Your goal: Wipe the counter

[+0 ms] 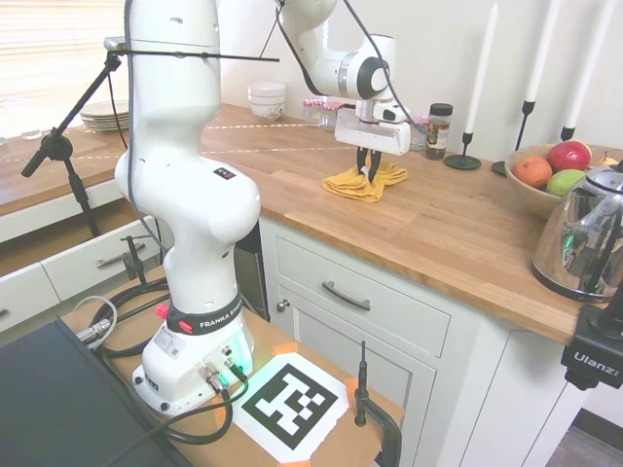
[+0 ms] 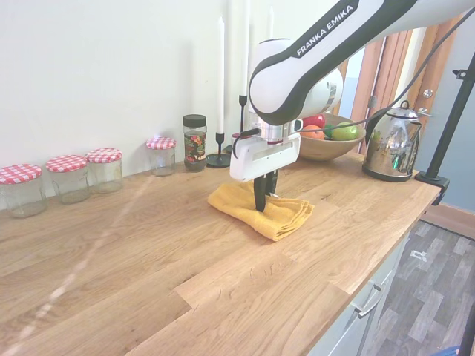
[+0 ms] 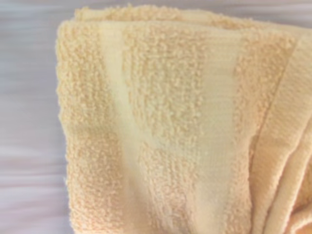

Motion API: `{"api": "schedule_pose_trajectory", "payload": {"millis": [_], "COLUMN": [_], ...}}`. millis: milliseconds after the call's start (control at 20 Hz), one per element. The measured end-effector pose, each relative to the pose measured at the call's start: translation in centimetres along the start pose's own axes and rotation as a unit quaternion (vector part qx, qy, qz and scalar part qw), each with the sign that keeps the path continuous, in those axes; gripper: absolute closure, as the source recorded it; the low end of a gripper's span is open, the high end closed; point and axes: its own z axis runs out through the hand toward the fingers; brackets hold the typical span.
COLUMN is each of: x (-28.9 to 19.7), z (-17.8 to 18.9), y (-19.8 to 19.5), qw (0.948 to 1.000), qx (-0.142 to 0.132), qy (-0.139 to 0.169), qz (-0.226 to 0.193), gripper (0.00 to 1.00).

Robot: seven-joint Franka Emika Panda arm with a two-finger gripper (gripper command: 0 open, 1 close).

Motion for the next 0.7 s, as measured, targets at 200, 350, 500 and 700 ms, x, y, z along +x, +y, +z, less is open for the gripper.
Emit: {"api": "schedule_pose_trajectory", "payload": {"millis": [200,350,500,700], "x": [-6.1,-10.2,-12.9,-14.8], "z": [0.1,0.1,0.2,0.2], "y": [-5.2,-8.2,-10.7,-13.4], "qw": [1.0000,0.9999,0.9998,0.9997], "qx": [0.008,0.013,0.015,0.018], "qy": [0.001,0.003,0.007,0.010], "qz": [-0.004,-0.006,-0.009,-0.012], "gripper": [1.00,1.00,1.00,1.00]}}
